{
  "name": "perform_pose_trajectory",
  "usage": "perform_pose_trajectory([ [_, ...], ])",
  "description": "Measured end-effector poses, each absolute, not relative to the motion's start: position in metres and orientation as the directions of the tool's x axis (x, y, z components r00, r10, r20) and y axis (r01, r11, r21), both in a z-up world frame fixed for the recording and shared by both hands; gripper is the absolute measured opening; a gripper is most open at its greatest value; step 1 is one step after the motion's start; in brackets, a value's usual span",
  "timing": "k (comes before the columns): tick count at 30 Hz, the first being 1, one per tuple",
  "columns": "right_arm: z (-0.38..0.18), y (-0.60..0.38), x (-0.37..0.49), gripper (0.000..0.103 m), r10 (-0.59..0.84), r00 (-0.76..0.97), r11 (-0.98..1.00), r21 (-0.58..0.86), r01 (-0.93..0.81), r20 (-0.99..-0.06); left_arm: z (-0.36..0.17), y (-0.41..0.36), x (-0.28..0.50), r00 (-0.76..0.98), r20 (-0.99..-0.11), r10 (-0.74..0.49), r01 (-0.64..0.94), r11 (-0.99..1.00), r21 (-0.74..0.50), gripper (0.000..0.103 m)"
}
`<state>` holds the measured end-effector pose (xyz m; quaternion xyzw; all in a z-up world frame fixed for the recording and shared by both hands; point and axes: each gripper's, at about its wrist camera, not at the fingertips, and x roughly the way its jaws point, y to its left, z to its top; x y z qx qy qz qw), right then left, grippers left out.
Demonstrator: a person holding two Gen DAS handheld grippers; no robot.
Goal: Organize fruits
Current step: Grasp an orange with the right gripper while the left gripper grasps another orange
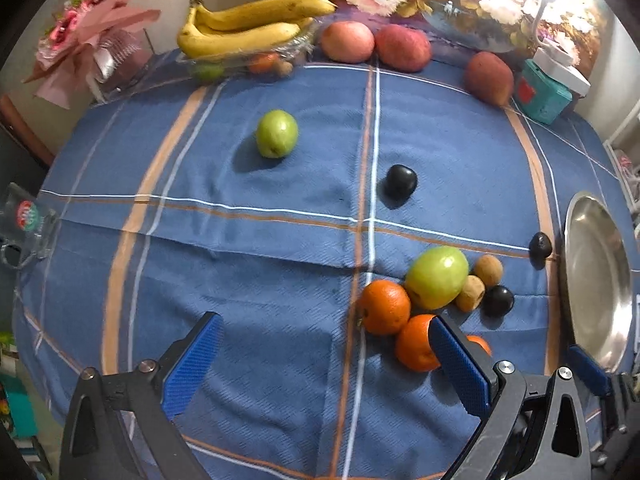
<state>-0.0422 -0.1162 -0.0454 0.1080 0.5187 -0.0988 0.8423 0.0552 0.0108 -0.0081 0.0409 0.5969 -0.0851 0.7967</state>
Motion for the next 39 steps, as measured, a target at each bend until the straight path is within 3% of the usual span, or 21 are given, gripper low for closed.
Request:
perform_pose_trajectory([
  [3, -0.05, -0.106, -0.036, 0.092, -0.033, 0.434, 0.964, 0.086, 0.251, -0.9, -0.018, 0.01, 0.063, 0.225, -0.967, -0.119, 0.15, 0.985, -0.087, 0.102],
  [6, -0.057, -0.099, -0.027, 0.082, -0.023, 0.412, 0.97, 0.08, 0.23, -0.911, -0.028, 0.009, 0.067, 0.176, -0.972, -0.156, 0.131, 0.982, -0.134, 0.092],
  [12, -0.074, -0.085, -0.007, 0.077, -0.03, 0.353, 0.988, 0.026, 0.151, -0.935, -0.033, 0.008, 0.075, 0.169, -0.97, -0.177, 0.107, 0.981, -0.16, 0.075],
  [17, -0.072, -0.087, -0.005, 0.073, -0.01, 0.373, 0.985, 0.055, 0.163, -0.928, -0.027, 0.006, 0.071, 0.168, -0.96, -0.224, 0.121, 0.971, -0.206, 0.046],
  [20, -0.072, -0.094, -0.008, 0.057, 0.05, 0.375, 0.975, 0.126, 0.181, -0.926, -0.02, 0.0, 0.065, 0.155, -0.956, -0.249, 0.136, 0.964, -0.229, 0.034],
  [26, -0.072, -0.098, -0.013, 0.037, 0.12, 0.381, 0.958, 0.207, 0.197, -0.917, -0.019, -0.004, 0.062, 0.153, -0.952, -0.264, 0.125, 0.961, -0.246, 0.03],
  [36, -0.056, -0.112, -0.019, 0.036, 0.112, 0.418, 0.944, 0.228, 0.237, -0.901, -0.014, 0.034, 0.059, 0.24, -0.938, -0.251, 0.017, 0.967, -0.255, 0.029],
  [39, -0.046, -0.121, -0.022, 0.036, 0.048, 0.439, 0.946, 0.183, 0.269, -0.897, -0.004, 0.044, 0.058, 0.292, -0.929, -0.225, 0.005, 0.972, -0.234, 0.029],
])
